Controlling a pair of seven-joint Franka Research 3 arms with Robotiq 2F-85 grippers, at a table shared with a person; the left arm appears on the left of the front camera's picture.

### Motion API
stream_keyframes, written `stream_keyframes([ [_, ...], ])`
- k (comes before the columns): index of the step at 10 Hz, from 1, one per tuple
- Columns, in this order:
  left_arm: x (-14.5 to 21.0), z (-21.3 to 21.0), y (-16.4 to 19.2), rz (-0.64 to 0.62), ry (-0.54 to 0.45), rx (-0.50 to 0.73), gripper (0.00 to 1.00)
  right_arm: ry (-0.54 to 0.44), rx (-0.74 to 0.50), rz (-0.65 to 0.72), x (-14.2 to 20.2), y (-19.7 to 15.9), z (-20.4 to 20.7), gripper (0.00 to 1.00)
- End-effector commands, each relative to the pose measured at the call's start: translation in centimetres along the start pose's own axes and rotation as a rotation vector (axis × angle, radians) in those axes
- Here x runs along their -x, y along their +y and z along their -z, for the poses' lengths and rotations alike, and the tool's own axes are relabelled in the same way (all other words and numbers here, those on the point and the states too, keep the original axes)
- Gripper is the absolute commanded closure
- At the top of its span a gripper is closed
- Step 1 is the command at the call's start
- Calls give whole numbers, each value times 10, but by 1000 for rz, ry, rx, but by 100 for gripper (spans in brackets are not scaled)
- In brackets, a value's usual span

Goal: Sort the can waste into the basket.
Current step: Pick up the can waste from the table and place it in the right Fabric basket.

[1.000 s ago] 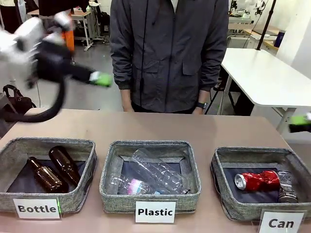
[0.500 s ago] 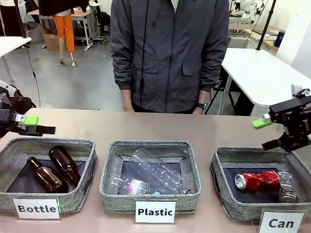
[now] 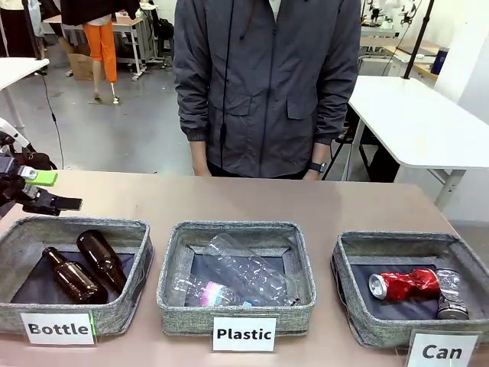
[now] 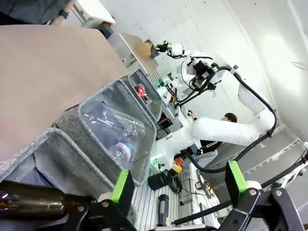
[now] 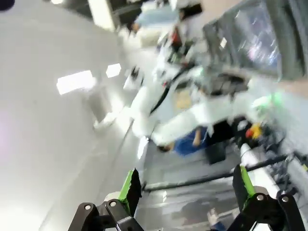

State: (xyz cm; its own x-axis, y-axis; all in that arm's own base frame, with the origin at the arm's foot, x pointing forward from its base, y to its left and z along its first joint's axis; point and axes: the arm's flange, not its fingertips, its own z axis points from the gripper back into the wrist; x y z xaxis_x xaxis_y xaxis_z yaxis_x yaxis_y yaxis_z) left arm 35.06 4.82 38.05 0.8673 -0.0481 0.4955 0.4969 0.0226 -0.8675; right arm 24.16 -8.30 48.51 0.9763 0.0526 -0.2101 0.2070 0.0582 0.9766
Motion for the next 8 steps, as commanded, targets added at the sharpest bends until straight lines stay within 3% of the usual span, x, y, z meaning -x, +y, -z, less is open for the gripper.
stream_keyframes([
  [1,4,4,8,15,11,20,0,-68,66,-10,-5,2,2,0],
  [8,4,4,8,15,11,20,0,-68,66,-10,-5,2,2,0],
])
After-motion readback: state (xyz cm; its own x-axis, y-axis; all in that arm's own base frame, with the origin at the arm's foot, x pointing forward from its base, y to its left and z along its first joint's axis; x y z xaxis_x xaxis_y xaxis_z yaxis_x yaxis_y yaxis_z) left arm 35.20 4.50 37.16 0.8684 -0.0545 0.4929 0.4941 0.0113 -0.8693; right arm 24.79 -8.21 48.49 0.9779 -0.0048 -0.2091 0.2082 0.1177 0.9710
